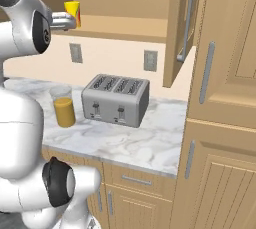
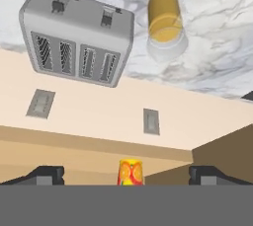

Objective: There is a tray on the dining counter. Grab the cup, mug, and pitcher and place them on the tray. The pitcher may be placed next to the tray if it cannot fit the tray.

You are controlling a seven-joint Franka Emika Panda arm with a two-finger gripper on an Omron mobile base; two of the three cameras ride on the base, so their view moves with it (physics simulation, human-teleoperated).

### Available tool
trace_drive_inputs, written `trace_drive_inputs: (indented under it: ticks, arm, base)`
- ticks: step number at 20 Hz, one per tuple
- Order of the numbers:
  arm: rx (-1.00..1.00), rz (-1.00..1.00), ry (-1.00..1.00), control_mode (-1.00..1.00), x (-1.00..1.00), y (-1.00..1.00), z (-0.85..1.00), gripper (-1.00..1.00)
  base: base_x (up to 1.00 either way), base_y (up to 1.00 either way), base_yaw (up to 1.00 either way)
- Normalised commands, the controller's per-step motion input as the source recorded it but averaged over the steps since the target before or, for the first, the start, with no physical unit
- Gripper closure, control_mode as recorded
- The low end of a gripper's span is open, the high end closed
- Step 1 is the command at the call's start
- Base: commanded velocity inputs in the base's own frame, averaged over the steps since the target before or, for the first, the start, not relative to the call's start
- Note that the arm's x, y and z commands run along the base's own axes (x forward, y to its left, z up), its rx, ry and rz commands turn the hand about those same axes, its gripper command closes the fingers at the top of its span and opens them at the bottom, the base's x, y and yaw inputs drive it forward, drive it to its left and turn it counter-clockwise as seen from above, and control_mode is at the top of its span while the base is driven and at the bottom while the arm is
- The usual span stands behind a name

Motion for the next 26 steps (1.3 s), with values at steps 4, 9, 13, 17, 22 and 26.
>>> trace_drive_inputs:
  ticks: [4, 9, 13, 17, 22, 26]
  arm:
    - [0.0, 0.0, 0.0, -1.0, 0.71, 0.09, 0.0, -1.0]
    - [0.0, 0.0, 0.0, -1.0, 0.57, 0.14, 0.0, -1.0]
    - [0.0, 0.0, 0.0, -1.0, 0.49, 0.24, 0.0, -1.0]
    - [0.0, 0.0, 0.0, -1.0, 0.64, 0.16, 0.0, -1.0]
    - [0.0, 0.0, 0.0, -1.0, 0.6, 0.05, -0.12, -1.0]
    - [0.0, 0.0, -0.01, -1.0, 0.45, 0.07, -0.02, -1.0]
  base:
    - [0.0, 0.0, 0.0]
    - [0.0, 0.0, 0.0]
    - [0.0, 0.0, 0.0]
    - [0.0, 0.0, 0.0]
    - [0.0, 0.0, 0.0]
    - [0.0, 0.0, 0.0]
